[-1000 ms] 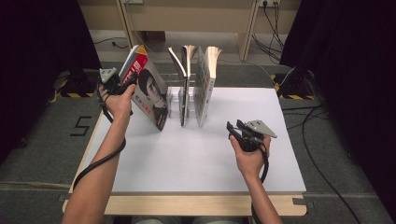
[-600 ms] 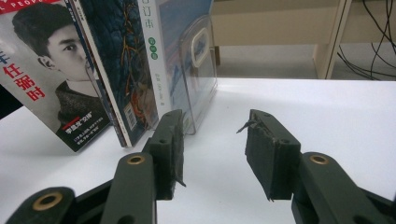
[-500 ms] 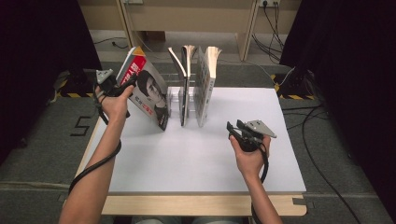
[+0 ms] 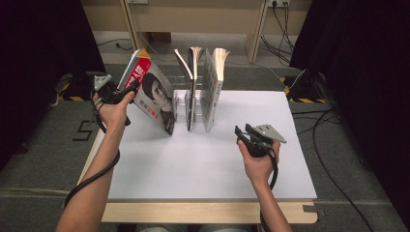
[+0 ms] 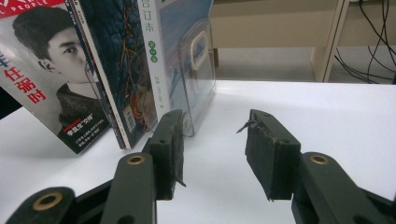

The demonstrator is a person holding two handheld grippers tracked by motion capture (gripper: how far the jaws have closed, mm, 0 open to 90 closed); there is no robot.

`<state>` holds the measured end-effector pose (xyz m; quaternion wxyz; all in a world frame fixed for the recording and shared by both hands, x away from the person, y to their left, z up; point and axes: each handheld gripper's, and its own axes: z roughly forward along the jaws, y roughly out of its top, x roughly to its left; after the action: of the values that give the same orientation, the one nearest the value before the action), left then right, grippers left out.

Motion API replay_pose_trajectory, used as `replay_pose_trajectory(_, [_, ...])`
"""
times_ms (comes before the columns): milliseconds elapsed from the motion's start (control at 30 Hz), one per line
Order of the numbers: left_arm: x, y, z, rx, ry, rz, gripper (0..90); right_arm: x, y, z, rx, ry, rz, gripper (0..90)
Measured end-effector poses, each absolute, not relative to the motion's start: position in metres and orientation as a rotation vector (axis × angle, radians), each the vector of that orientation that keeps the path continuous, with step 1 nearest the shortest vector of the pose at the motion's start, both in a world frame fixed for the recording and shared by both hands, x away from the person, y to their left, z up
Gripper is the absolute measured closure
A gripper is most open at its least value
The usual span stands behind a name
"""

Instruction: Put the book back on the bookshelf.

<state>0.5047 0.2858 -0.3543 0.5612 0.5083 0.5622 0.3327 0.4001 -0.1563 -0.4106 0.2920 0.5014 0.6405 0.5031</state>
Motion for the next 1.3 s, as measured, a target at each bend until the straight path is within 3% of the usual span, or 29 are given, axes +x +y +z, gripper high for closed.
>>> replay_pose_trajectory(1300, [0.460, 0.292, -0.360, 1.238, 1.275, 0.740, 28.7, 0.399, -0.156, -0.411, 1.336, 1.704, 1.335, 56.5])
